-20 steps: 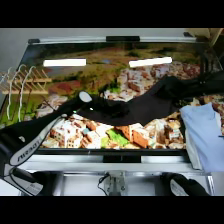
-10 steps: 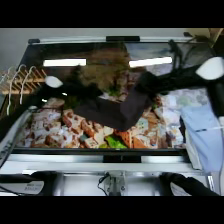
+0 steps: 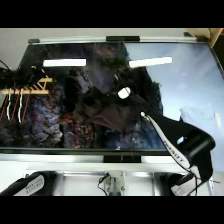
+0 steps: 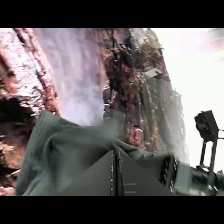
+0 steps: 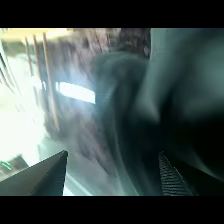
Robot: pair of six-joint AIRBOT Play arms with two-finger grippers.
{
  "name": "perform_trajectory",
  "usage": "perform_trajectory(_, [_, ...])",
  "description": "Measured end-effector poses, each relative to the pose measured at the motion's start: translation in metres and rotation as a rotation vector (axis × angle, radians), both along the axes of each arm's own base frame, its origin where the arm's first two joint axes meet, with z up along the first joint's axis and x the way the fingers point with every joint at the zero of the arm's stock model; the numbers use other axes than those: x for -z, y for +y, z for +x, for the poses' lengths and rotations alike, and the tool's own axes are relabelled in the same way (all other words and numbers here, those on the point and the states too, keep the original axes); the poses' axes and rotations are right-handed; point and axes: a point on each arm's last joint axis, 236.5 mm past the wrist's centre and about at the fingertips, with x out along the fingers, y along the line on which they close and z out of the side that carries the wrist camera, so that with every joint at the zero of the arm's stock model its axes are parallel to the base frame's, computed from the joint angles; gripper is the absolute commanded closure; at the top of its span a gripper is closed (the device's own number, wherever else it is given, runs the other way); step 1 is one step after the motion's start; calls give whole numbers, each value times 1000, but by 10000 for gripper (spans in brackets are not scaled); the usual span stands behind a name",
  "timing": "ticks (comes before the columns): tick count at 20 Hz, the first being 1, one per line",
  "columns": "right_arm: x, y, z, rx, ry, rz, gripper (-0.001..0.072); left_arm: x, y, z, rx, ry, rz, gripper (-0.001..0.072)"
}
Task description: Fold the shirts.
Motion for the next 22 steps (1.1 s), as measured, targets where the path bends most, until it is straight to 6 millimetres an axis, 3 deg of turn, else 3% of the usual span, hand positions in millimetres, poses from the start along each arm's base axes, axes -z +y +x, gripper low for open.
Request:
perform_trajectory(3, [-10, -24, 18, 8, -27, 17, 40, 11, 1, -10, 4, 21, 10, 671])
perform_trajectory(6, [-24, -88, 25, -50, -49, -95, 40, 19, 4, -13, 4, 28, 24, 671])
perform_trajectory(7, [-17, -121, 20, -78, -25, -189, 40, 20, 3, -14, 5, 29, 25, 671])
perform_trajectory(9, [15, -191, -5, -141, 95, -422, 39, 21, 4, -14, 6, 29, 27, 671])
perform_trajectory(11, [41, -234, -38, -188, 226, -548, 39, 22, 4, -15, 7, 28, 32, 671])
perform_trajectory(12, [51, -242, -48, -191, 268, -568, 39, 22, 4, -15, 10, 26, 34, 671])
perform_trajectory(14, [68, -237, -62, -188, 304, -557, 39, 23, 4, -15, 14, 25, 38, 671])
perform_trajectory(18, [95, -209, -63, -146, 308, -508, 44, 23, 4, -15, 16, 24, 41, 671])
perform_trajectory(19, [100, -201, -61, -130, 310, -484, 98, 23, 4, -15, 17, 23, 41, 671])
perform_trajectory(20, [103, -192, -61, -115, 320, -456, 302, 23, 4, -15, 17, 24, 41, 671])
perform_trajectory(21, [105, -184, -58, -98, 322, -425, 574, 23, 4, -15, 17, 23, 42, 671])
perform_trajectory(22, [105, -178, -56, -90, 323, -400, 631, 23, 4, -15, 18, 23, 42, 671])
